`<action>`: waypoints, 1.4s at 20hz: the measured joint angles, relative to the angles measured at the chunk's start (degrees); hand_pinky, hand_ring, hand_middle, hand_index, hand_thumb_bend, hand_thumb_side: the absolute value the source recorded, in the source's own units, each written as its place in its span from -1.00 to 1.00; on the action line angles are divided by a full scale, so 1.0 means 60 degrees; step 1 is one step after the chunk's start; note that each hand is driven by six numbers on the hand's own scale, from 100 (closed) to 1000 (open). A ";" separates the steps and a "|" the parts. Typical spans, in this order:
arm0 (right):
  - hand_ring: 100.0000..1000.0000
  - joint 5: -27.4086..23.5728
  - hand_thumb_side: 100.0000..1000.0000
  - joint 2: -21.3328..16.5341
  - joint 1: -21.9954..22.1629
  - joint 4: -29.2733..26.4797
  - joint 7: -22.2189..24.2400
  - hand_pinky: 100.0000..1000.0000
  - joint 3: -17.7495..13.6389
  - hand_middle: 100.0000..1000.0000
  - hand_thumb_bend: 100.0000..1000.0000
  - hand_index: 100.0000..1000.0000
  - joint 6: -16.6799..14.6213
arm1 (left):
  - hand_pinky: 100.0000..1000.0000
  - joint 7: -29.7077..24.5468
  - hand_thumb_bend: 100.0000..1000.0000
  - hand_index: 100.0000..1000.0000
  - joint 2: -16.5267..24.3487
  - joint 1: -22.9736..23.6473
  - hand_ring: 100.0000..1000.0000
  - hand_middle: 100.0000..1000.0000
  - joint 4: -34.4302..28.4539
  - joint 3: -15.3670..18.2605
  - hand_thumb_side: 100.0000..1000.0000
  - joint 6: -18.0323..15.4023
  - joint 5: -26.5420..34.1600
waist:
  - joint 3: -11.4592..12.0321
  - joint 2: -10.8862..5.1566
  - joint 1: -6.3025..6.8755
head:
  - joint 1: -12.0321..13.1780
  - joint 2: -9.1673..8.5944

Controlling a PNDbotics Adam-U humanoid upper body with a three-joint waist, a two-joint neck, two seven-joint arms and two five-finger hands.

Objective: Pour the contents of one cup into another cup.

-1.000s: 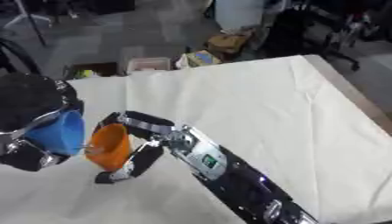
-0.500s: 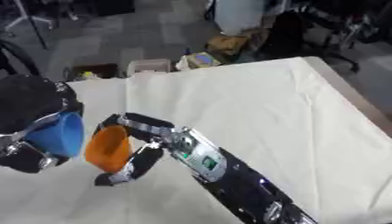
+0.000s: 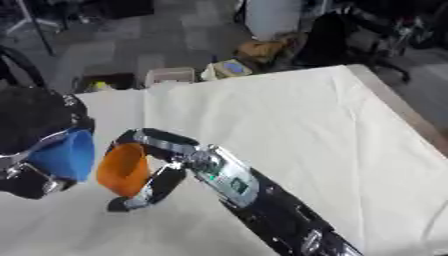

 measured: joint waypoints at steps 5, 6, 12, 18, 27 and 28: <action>-0.66 0.0000 -1.00 0.0000 0.0000 0.0000 -0.0001 -0.46 0.0000 -0.29 -0.23 0.09 0.0001 | -0.97 -0.0074 -0.14 -0.49 0.0011 -0.0074 -1.00 -1.00 -0.0250 0.0082 -1.00 -0.0123 -0.0149 | 0.0002 0.0000 0.0000 | -0.0026 -0.0001; -0.66 0.0000 -1.00 0.0000 0.0000 0.0000 -0.0003 -0.47 0.0000 -0.29 -0.23 0.09 0.0003 | -0.97 -0.0098 -0.14 -0.48 0.0030 -0.0092 -1.00 -1.00 -0.0376 0.0151 -1.00 -0.0174 -0.0185 | 0.0005 0.0000 0.0000 | -0.0034 -0.0001; -0.66 0.0000 -1.00 0.0000 0.0005 0.0000 -0.0008 -0.47 0.0000 -0.28 -0.23 0.09 0.0007 | -0.96 -0.0013 -0.12 -0.48 0.0271 -0.0401 -1.00 -1.00 -0.0743 0.0658 -1.00 -0.0574 -0.0327 | 0.0064 -0.0005 -0.0001 | -0.0076 -0.0001; -0.66 0.0000 -1.00 0.0000 0.0009 0.0000 -0.0016 -0.47 0.0000 -0.28 -0.23 0.09 0.0014 | -0.94 0.0053 -0.11 -0.48 0.0292 -0.0485 -1.00 -1.00 -0.0792 0.0763 -1.00 -0.0953 -0.0364 | 0.0062 -0.0006 -0.0005 | -0.0079 -0.0001; -0.66 0.0000 -1.00 0.0006 0.0009 0.0001 -0.0023 -0.47 0.0000 -0.28 -0.23 0.09 0.0020 | -0.94 -0.0237 -0.13 -0.48 -0.0098 -0.0278 -1.00 -1.00 -0.0794 0.0209 -1.00 -0.1228 -0.0523 | 0.0005 -0.0001 -0.0005 | -0.0076 0.0000; -0.66 0.0000 -1.00 0.0006 0.0009 0.0001 -0.0023 -0.47 0.0000 -0.28 -0.23 0.09 0.0020 | -0.94 -0.0248 -0.12 -0.48 -0.0098 -0.0261 -1.00 -1.00 -0.0794 0.0174 -1.00 -0.1223 -0.0532 | 0.0004 -0.0001 -0.0004 | -0.0076 0.0000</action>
